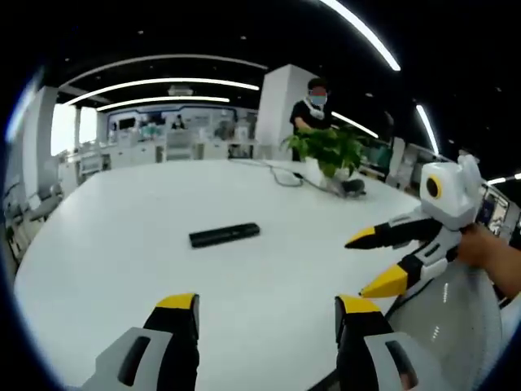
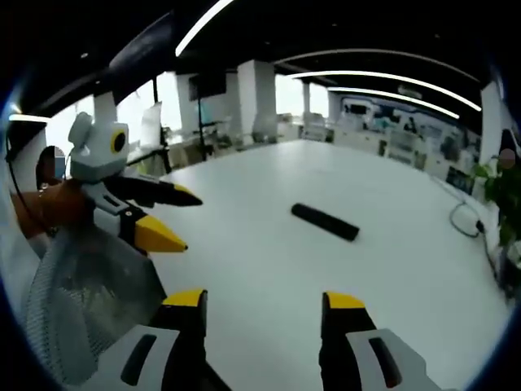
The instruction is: Press the specified remote control buttons in sequence, fully releasing each button before pressing the next.
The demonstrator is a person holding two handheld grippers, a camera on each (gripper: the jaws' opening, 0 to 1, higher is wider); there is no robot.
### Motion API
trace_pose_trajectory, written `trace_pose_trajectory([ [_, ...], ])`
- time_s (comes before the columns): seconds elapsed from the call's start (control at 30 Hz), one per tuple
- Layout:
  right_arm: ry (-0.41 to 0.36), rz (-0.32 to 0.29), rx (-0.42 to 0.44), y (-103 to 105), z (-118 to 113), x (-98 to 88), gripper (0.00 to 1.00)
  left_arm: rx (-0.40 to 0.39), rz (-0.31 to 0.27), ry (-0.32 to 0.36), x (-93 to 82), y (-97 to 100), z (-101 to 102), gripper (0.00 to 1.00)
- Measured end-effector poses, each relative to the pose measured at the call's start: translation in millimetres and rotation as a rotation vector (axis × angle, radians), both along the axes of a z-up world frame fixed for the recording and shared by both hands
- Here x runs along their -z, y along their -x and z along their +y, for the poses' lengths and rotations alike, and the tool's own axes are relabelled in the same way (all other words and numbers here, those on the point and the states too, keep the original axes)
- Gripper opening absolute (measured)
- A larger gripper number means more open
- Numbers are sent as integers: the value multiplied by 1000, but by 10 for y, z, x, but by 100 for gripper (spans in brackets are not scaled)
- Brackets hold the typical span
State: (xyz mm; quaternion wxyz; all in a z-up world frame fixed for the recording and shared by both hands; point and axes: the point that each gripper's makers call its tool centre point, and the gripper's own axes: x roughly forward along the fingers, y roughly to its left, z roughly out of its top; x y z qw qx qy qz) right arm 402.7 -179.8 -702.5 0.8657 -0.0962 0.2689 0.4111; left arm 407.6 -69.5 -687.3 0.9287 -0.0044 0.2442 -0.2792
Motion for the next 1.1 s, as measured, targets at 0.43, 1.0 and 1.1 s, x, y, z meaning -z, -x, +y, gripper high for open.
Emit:
trace_pose_trajectory([
  [0.43,26,6,-8,2,1,45,53,3,2,2,-10,13,-26,69],
  [1.0,40,-2,-8,-7,-18,53,53,-3,-1,-4,-2,4,-7,69],
  [1.1,43,-1,-8,-7,-19,58,53,-3,1,-4,5,0,0,69],
])
